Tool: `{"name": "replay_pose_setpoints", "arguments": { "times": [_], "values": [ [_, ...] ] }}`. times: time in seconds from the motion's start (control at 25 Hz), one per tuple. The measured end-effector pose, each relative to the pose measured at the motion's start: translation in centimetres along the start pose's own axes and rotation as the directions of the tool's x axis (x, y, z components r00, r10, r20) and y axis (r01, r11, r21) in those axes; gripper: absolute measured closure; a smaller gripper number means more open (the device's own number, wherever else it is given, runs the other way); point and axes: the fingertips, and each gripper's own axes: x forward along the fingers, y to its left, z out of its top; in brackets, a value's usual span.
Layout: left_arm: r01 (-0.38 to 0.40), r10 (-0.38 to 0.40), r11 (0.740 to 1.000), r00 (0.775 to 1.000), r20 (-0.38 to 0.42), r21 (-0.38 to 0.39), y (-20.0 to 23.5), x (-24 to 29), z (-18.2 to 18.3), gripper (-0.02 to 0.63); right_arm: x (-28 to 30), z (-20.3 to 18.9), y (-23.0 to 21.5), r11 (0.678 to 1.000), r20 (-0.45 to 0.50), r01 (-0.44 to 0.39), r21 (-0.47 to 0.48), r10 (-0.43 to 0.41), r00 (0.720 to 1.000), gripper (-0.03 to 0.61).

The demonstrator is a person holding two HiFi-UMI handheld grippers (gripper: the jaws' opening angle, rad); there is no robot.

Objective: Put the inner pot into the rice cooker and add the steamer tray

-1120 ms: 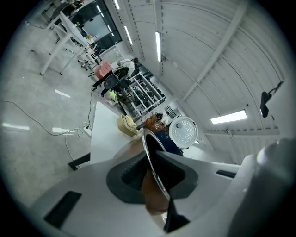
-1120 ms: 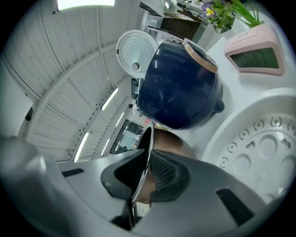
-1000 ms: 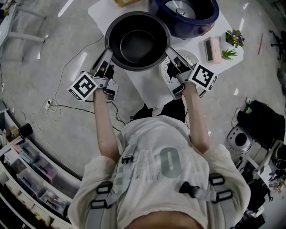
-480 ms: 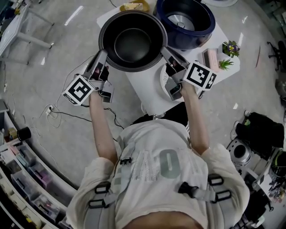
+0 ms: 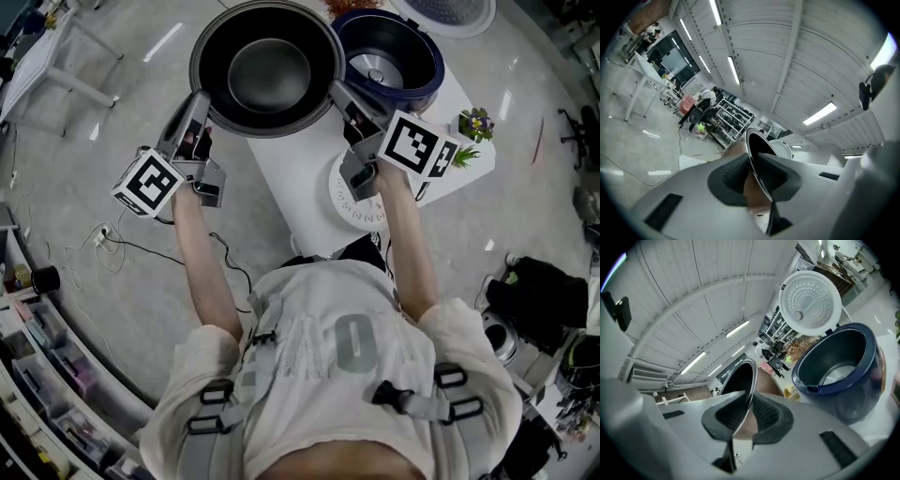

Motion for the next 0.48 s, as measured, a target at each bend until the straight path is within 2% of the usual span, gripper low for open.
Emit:
{"name": "replay_pose_setpoints", "arguments": {
  "times": [0.2, 0.36, 0.48],
  "values": [
    [0.029, -0.03, 0.999, 0.999, 0.036, 0.028, -2.5, 2.1, 1.4, 0.545, -0.4, 3.2, 0.1, 1.0, 0.014, -0.015, -0.019, 0.016, 1.0, 0.531],
    [0.022, -0.023, 0.994, 1.0, 0.008, 0.104, -3.9, 3.5, 1.9, 0.545, -1.3, 5.4, 0.1, 0.999, 0.043, -0.011, -0.049, 0.013, 0.999, 0.529],
    [0.044, -0.045, 0.993, 0.999, 0.005, 0.113, -5.4, 5.0, 2.0, 0.545, -2.4, 7.1, -0.2, 0.998, 0.066, -0.001, -0.061, 0.005, 0.998, 0.528]
  ]
}}
